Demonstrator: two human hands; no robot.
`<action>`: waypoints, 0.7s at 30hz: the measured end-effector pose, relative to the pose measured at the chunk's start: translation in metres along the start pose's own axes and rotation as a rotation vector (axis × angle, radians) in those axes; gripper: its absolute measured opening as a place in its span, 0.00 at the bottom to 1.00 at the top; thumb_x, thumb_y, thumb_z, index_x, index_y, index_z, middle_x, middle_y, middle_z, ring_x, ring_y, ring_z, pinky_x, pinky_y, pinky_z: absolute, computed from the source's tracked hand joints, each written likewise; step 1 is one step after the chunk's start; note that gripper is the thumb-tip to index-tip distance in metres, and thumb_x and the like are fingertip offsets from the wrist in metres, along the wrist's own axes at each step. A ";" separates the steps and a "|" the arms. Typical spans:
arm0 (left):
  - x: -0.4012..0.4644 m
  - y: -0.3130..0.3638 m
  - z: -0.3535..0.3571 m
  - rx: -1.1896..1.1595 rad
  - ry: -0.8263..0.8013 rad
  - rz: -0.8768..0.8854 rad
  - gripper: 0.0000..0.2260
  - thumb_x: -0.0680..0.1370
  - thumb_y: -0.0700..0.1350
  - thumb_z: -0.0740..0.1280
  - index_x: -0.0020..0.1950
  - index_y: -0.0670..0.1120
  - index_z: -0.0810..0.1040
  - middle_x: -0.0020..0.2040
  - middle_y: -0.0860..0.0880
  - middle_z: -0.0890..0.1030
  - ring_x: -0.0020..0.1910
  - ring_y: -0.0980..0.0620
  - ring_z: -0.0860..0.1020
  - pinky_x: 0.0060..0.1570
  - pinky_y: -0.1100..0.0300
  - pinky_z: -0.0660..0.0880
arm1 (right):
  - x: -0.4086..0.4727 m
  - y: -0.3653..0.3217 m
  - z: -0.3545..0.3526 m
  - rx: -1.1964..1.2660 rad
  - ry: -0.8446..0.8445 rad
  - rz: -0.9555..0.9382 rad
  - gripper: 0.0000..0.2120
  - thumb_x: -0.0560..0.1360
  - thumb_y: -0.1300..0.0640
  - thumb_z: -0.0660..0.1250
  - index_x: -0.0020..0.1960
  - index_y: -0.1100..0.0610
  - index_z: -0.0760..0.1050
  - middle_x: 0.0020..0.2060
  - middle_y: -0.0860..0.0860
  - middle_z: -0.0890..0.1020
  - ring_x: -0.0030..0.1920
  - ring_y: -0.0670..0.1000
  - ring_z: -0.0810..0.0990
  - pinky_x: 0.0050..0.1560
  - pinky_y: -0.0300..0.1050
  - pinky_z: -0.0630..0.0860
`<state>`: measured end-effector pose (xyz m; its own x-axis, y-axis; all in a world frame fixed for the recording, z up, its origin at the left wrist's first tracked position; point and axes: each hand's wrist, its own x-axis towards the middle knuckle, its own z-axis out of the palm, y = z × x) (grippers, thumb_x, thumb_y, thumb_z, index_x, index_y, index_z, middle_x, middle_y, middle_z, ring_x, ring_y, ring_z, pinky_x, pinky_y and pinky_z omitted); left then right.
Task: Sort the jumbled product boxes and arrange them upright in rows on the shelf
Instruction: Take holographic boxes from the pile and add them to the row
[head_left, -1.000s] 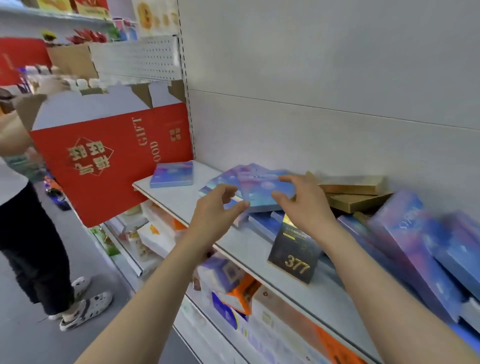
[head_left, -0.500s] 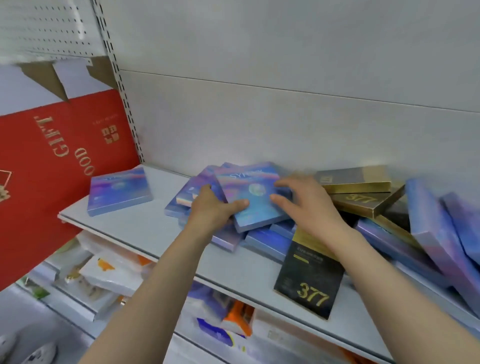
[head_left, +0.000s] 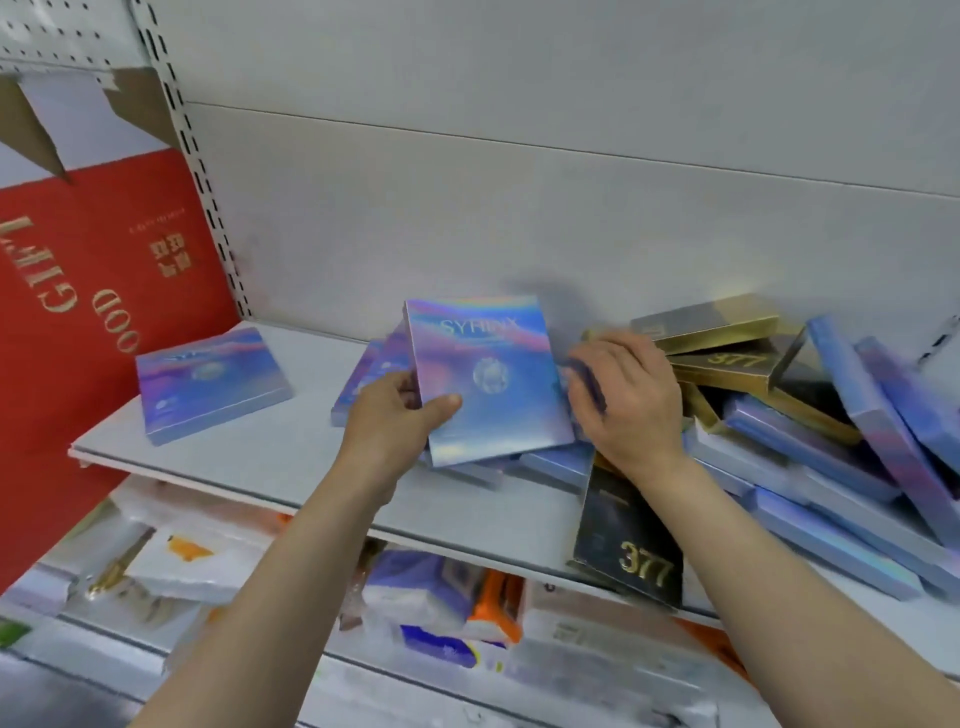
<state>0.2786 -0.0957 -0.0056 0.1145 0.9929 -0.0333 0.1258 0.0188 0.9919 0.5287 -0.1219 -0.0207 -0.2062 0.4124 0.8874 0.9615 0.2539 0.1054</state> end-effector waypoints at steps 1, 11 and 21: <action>-0.001 -0.003 0.003 0.002 -0.005 0.008 0.13 0.74 0.42 0.74 0.57 0.41 0.79 0.51 0.45 0.84 0.51 0.46 0.83 0.54 0.41 0.78 | -0.001 0.001 -0.002 -0.047 0.004 0.000 0.07 0.78 0.58 0.67 0.48 0.61 0.82 0.45 0.54 0.85 0.51 0.59 0.81 0.49 0.52 0.76; -0.005 -0.016 0.013 -0.010 -0.086 0.061 0.13 0.74 0.42 0.73 0.57 0.42 0.79 0.52 0.47 0.84 0.51 0.48 0.83 0.55 0.42 0.78 | -0.021 -0.030 -0.044 -0.356 -0.061 0.310 0.13 0.78 0.48 0.65 0.42 0.56 0.75 0.33 0.51 0.76 0.32 0.53 0.73 0.28 0.44 0.64; -0.013 -0.028 0.014 0.014 -0.198 0.075 0.16 0.74 0.43 0.74 0.60 0.43 0.78 0.54 0.48 0.83 0.53 0.48 0.82 0.57 0.43 0.77 | -0.065 -0.056 -0.076 -0.312 -0.384 0.645 0.15 0.78 0.43 0.65 0.40 0.53 0.78 0.33 0.49 0.81 0.35 0.52 0.79 0.33 0.42 0.64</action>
<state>0.2876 -0.1107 -0.0351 0.3152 0.9489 0.0158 0.1231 -0.0574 0.9907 0.5024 -0.2294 -0.0499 0.4125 0.6801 0.6060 0.9070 -0.3685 -0.2038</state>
